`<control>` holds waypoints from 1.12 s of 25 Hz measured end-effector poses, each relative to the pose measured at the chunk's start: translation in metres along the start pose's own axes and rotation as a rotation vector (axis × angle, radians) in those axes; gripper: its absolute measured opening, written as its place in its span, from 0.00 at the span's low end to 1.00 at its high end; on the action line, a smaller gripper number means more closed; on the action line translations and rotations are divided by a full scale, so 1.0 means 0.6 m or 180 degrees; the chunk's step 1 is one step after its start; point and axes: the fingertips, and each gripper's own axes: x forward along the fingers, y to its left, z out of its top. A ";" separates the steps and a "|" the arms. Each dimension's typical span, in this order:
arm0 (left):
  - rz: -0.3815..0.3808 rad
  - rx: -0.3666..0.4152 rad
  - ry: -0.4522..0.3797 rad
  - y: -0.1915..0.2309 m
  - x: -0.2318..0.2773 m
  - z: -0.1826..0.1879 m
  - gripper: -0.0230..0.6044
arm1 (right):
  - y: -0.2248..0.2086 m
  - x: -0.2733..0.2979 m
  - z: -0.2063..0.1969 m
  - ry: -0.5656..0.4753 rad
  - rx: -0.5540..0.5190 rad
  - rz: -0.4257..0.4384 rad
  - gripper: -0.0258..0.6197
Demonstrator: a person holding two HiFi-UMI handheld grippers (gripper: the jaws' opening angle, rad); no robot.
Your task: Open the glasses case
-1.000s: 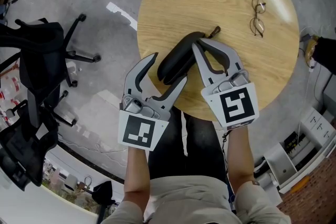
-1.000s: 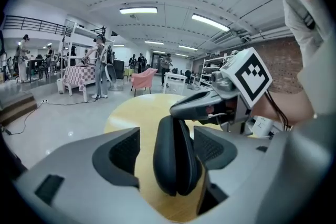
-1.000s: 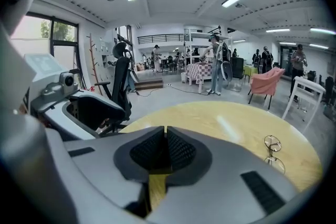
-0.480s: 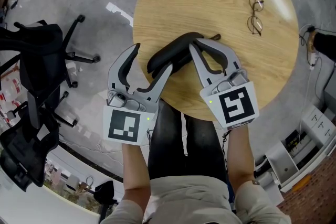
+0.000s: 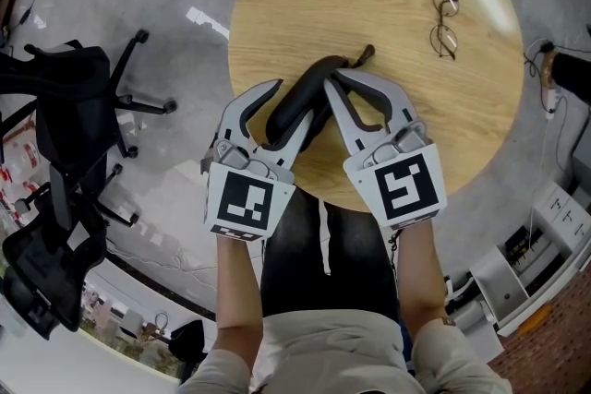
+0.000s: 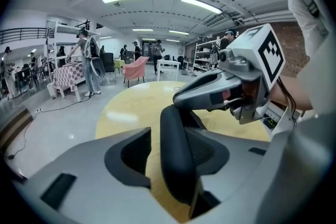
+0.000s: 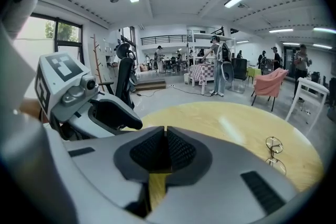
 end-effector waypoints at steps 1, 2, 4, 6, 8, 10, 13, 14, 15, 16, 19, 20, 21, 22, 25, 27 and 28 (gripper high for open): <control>-0.0006 -0.0030 -0.0012 -0.004 0.002 0.000 0.33 | 0.002 -0.001 0.000 0.0010 -0.0032 0.0001 0.09; -0.0006 -0.0065 -0.0029 -0.007 0.003 0.000 0.30 | 0.007 -0.002 0.001 0.0029 -0.0078 0.0026 0.09; 0.0014 -0.0118 -0.0051 -0.010 0.004 0.000 0.27 | 0.021 -0.006 -0.001 0.0079 -0.0149 0.0129 0.09; 0.0027 -0.0140 -0.0052 -0.011 0.004 0.000 0.27 | 0.033 -0.008 -0.005 0.0091 -0.0154 0.0187 0.08; 0.0030 -0.0149 -0.0039 -0.011 0.004 0.000 0.27 | 0.035 -0.009 -0.007 0.0094 -0.0159 0.0188 0.08; 0.0035 -0.0178 -0.0023 -0.010 0.004 -0.001 0.26 | 0.034 -0.012 -0.011 0.0152 -0.0214 0.0185 0.07; 0.0046 -0.0253 -0.0017 -0.007 0.004 -0.004 0.25 | 0.035 -0.015 -0.017 0.0259 -0.0303 0.0157 0.07; 0.0055 -0.0277 -0.0019 -0.006 0.004 -0.005 0.25 | 0.034 -0.016 -0.019 0.0290 -0.0326 0.0142 0.07; 0.0067 -0.0302 -0.0017 -0.005 0.004 -0.006 0.25 | 0.034 -0.016 -0.021 0.0315 -0.0348 0.0127 0.07; 0.0084 -0.0326 -0.0012 -0.003 0.004 -0.007 0.25 | 0.034 -0.017 -0.022 0.0332 -0.0368 0.0114 0.07; 0.0168 -0.0403 0.0019 0.006 0.002 -0.013 0.23 | 0.036 -0.019 -0.023 0.0339 -0.0400 0.0094 0.07; 0.0196 -0.0430 0.0023 0.010 0.001 -0.015 0.22 | 0.037 -0.021 -0.024 0.0339 -0.0402 0.0094 0.07; 0.0218 -0.0455 0.0022 0.014 0.000 -0.016 0.21 | 0.037 -0.022 -0.024 0.0340 -0.0402 0.0093 0.07; 0.0236 -0.0477 0.0019 0.016 0.000 -0.017 0.21 | 0.037 -0.023 -0.025 0.0344 -0.0403 0.0088 0.07; 0.0289 -0.0519 0.0027 0.023 0.002 -0.021 0.19 | 0.035 -0.027 -0.031 0.0367 -0.0430 0.0053 0.07; 0.0329 -0.0533 0.0041 0.027 0.003 -0.024 0.18 | 0.034 -0.031 -0.035 0.0387 -0.0441 0.0036 0.07; 0.0349 -0.0535 0.0047 0.029 0.002 -0.025 0.18 | 0.035 -0.032 -0.037 0.0393 -0.0443 0.0030 0.07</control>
